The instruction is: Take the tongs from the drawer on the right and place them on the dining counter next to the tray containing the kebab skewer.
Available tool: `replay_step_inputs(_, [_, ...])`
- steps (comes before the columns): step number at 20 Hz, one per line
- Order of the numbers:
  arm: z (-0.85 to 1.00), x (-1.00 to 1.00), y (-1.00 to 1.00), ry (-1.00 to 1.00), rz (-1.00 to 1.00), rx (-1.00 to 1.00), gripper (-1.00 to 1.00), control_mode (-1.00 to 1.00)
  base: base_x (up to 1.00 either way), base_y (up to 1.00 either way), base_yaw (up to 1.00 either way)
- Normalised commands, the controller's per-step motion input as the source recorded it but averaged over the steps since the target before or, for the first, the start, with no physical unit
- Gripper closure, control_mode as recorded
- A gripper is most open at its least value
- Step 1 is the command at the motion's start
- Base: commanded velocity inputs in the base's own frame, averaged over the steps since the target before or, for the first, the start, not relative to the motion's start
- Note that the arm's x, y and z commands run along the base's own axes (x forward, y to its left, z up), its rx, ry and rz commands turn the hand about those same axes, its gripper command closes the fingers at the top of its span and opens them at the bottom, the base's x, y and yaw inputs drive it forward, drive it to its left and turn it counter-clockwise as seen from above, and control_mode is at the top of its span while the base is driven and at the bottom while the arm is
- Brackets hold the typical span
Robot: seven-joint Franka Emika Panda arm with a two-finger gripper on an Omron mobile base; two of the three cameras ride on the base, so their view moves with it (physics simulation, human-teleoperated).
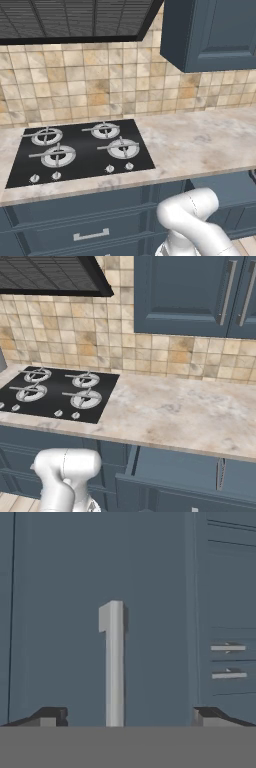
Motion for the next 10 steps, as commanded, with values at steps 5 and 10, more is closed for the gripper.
replay_step_inputs(5, [0.17,-0.37,0.00,0.00,0.00,0.00,-1.00,-1.00,0.00,0.00,0.00])
replay_step_inputs(10, [0.42,-0.32,0.00,0.00,0.00,0.00,-1.00,-1.00,0.00,0.00,0.00])
